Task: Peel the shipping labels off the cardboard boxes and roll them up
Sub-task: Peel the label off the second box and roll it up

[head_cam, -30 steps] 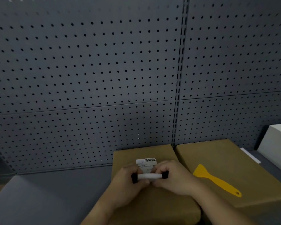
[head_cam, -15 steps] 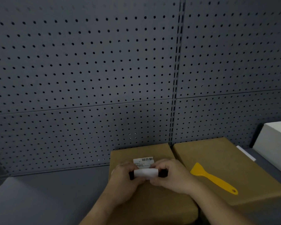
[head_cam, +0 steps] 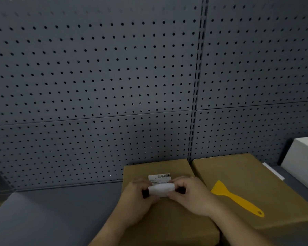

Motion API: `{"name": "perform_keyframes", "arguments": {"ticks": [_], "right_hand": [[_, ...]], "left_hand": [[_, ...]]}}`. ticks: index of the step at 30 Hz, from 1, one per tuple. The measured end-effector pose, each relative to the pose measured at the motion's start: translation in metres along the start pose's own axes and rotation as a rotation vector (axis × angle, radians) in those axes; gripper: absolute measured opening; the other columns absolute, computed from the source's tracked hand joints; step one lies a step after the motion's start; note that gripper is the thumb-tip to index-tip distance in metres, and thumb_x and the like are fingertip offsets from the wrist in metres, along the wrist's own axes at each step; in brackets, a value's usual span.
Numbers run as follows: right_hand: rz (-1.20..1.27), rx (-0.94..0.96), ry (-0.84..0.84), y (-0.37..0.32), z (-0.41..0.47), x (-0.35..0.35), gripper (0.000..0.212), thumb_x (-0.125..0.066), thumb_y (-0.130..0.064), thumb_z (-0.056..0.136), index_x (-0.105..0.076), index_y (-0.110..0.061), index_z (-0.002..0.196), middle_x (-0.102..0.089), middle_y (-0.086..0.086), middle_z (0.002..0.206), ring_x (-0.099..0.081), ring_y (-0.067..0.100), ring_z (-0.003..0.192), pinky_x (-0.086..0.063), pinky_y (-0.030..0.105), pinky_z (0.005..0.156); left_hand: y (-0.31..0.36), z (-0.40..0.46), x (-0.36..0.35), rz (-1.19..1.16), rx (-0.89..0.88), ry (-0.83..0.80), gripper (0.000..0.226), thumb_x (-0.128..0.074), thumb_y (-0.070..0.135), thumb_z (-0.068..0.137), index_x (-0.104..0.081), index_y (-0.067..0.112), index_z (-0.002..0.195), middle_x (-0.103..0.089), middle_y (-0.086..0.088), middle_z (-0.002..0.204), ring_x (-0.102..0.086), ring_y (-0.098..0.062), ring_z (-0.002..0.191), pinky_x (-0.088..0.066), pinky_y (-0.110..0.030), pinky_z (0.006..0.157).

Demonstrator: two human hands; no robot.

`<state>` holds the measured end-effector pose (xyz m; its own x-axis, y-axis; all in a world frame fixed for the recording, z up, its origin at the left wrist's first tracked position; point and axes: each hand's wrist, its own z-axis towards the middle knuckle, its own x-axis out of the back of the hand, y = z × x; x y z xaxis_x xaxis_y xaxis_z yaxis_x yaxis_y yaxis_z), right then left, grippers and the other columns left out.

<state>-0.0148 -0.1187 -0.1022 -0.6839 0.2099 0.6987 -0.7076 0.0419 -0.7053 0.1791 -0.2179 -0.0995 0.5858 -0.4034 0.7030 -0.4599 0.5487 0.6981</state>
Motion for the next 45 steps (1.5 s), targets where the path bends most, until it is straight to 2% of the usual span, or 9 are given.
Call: {"name": "perform_keyframes", "arguments": {"ticks": [5,10,17,24,31,35,38,41,45], "right_hand": [[0.036,0.03,0.0,-0.001,-0.001,-0.001,0.019,-0.068,-0.038,0.092,-0.079,-0.023,0.094,-0.071,-0.008,0.095,-0.066,0.003,0.092,-0.055,0.023,0.077],[0.001,0.017,-0.012,0.002,-0.001,-0.001,0.015,-0.073,-0.029,0.087,-0.078,-0.03,0.101,-0.07,-0.018,0.109,-0.062,-0.006,0.103,-0.052,0.018,0.092],[-0.082,-0.006,0.029,-0.001,0.0,-0.002,0.034,-0.067,-0.032,0.093,-0.053,-0.03,0.062,-0.057,-0.012,0.075,-0.056,0.003,0.075,-0.044,0.019,0.065],[-0.014,-0.038,0.03,-0.005,-0.002,-0.002,0.016,-0.066,-0.038,0.092,-0.074,-0.024,0.092,-0.073,-0.01,0.093,-0.065,0.003,0.087,-0.056,0.03,0.081],[0.013,-0.019,-0.048,-0.005,0.004,0.004,0.015,-0.076,-0.029,0.083,-0.078,-0.025,0.097,-0.068,-0.012,0.101,-0.063,0.0,0.096,-0.055,0.025,0.084],[-0.063,0.01,-0.054,-0.009,0.015,0.005,0.014,-0.075,-0.029,0.083,-0.078,-0.016,0.088,-0.068,-0.002,0.099,-0.064,0.006,0.092,-0.057,0.033,0.085],[-0.058,-0.009,0.025,-0.006,0.015,-0.001,0.019,-0.074,-0.026,0.084,-0.071,-0.009,0.075,-0.065,0.002,0.085,-0.063,0.015,0.079,-0.056,0.04,0.074],[-0.071,-0.022,0.072,-0.003,0.011,-0.005,0.022,-0.073,-0.024,0.086,-0.066,-0.009,0.073,-0.063,0.0,0.082,-0.061,0.015,0.077,-0.054,0.033,0.069],[-0.087,-0.035,0.08,-0.003,0.012,-0.005,0.025,-0.07,-0.028,0.089,-0.064,-0.007,0.076,-0.063,0.004,0.083,-0.06,0.018,0.076,-0.053,0.036,0.069]], "left_hand": [[0.01,-0.003,0.002,-0.063,0.008,0.002,0.007,-0.074,0.036,0.087,-0.071,0.04,0.091,-0.068,0.017,0.095,-0.059,0.014,0.091,-0.047,-0.007,0.072],[0.014,-0.006,0.003,-0.062,0.011,0.014,0.027,-0.072,0.027,0.09,-0.06,0.049,0.082,-0.064,0.019,0.086,-0.055,0.024,0.085,-0.045,-0.001,0.07],[0.01,-0.006,0.006,-0.059,0.034,-0.006,0.032,-0.081,0.022,0.08,-0.063,0.046,0.09,-0.063,0.026,0.092,-0.057,0.018,0.083,-0.045,-0.003,0.066],[0.003,-0.002,-0.001,-0.069,0.017,0.03,0.025,-0.072,0.031,0.089,-0.072,0.033,0.114,-0.068,0.022,0.109,-0.06,0.008,0.1,-0.05,-0.01,0.085],[0.005,-0.002,0.0,-0.084,-0.004,0.032,0.022,-0.067,0.029,0.093,-0.071,0.034,0.114,-0.067,0.025,0.102,-0.057,0.018,0.092,-0.046,-0.003,0.075],[0.003,0.0,0.0,-0.02,-0.007,0.031,0.019,-0.067,0.028,0.093,-0.064,0.038,0.077,-0.062,0.013,0.078,-0.056,0.01,0.075,-0.043,-0.009,0.063],[0.001,-0.001,0.0,-0.026,0.019,0.004,0.009,-0.071,0.034,0.089,-0.07,0.037,0.097,-0.066,0.018,0.094,-0.059,0.006,0.085,-0.044,-0.01,0.067],[0.001,0.001,0.002,-0.035,0.064,-0.045,0.042,-0.081,0.033,0.079,-0.066,0.037,0.117,-0.064,0.022,0.108,-0.06,0.006,0.095,-0.045,-0.007,0.07],[0.006,0.017,0.015,0.025,0.075,-0.155,0.029,-0.084,0.027,0.074,-0.073,0.029,0.1,-0.071,0.013,0.086,-0.063,0.004,0.067,-0.05,-0.012,0.058]]}}
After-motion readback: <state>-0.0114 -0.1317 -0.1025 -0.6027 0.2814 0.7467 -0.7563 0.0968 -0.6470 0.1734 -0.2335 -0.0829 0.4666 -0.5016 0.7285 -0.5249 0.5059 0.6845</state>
